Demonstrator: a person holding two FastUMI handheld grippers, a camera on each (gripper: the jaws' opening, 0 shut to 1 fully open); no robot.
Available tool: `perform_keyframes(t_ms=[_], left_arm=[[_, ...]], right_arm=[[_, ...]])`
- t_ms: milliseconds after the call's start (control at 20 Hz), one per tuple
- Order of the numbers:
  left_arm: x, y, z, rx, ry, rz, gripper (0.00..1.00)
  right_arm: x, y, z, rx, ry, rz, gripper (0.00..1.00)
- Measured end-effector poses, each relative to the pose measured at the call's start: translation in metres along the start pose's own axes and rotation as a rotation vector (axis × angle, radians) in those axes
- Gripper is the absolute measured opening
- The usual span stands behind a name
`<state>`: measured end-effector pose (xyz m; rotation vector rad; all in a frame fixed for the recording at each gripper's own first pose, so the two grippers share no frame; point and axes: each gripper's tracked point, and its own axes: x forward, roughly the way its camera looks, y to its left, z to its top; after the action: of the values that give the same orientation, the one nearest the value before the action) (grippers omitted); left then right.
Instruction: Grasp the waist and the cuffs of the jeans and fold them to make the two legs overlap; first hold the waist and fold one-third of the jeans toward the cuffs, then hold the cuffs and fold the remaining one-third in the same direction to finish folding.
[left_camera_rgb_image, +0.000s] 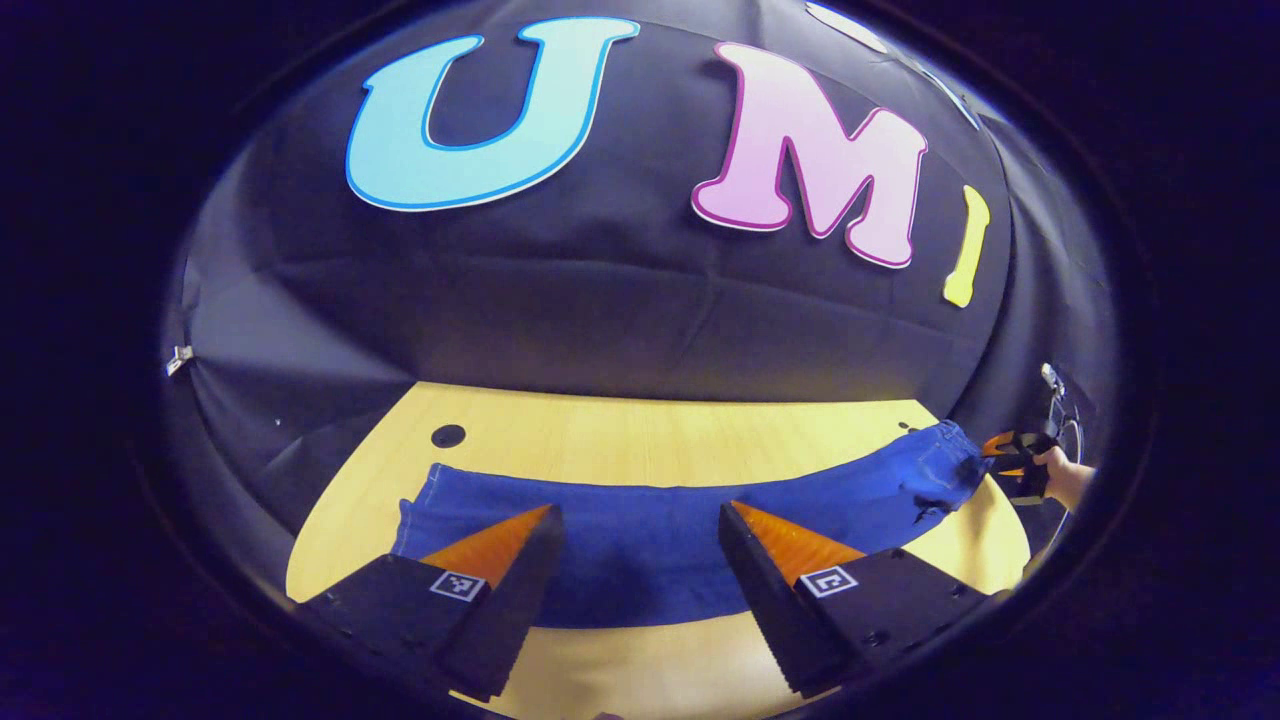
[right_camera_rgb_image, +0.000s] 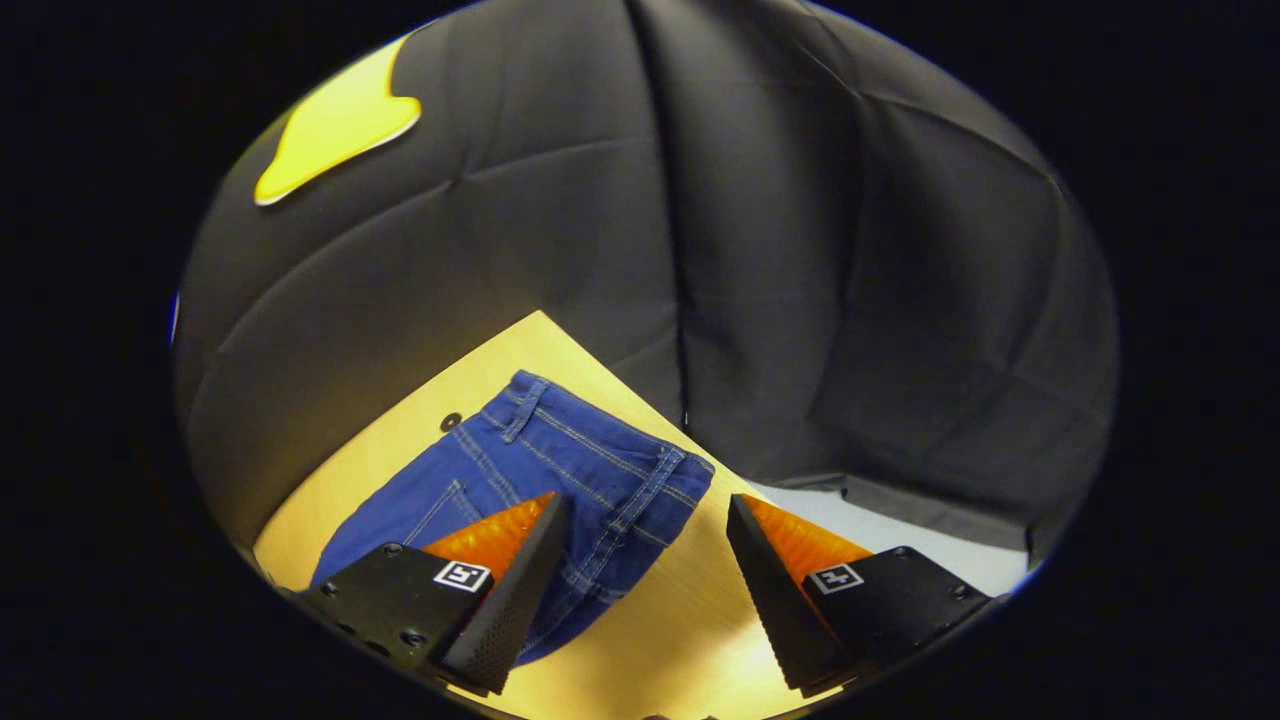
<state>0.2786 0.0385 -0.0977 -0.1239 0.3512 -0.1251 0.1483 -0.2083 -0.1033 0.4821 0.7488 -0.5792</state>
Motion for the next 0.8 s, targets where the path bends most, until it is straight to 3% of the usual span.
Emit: perform_keyframes(t_ms=[200,250,350,400,450,550,650,750,800], left_arm=[[-0.001,-0.004,0.002,0.046,0.014,0.005,0.99],[0.000,-0.006,0.003,0.043,0.016,0.001,0.98],[-0.001,-0.013,0.001,0.034,0.020,-0.014,1.00],[-0.001,-0.017,-0.001,0.030,0.025,-0.023,1.00],[-0.001,-0.020,-0.002,0.028,0.027,-0.029,1.00],[-0.002,-0.025,-0.007,0.023,0.031,-0.039,1.00],[-0.002,-0.028,-0.015,0.013,0.046,-0.044,1.00],[-0.001,-0.031,-0.024,0.007,0.061,-0.049,0.99],[-0.001,-0.032,-0.026,0.006,0.065,-0.053,1.00]], right_arm=[[0.017,0.006,-0.006,0.035,0.021,0.015,0.99],[0.024,0.006,0.001,0.036,-0.028,0.014,1.00],[0.023,0.011,-0.001,0.032,-0.027,0.020,0.85],[0.023,0.011,-0.003,0.031,-0.021,0.025,0.94],[0.026,0.013,-0.002,0.041,-0.017,0.040,0.72],[0.031,0.021,-0.006,0.062,0.000,0.081,0.46],[0.033,0.023,-0.003,0.086,-0.006,0.098,0.27],[0.031,0.023,0.002,0.071,-0.022,0.112,0.18],[0.027,0.024,0.003,0.056,-0.031,0.113,0.18]])
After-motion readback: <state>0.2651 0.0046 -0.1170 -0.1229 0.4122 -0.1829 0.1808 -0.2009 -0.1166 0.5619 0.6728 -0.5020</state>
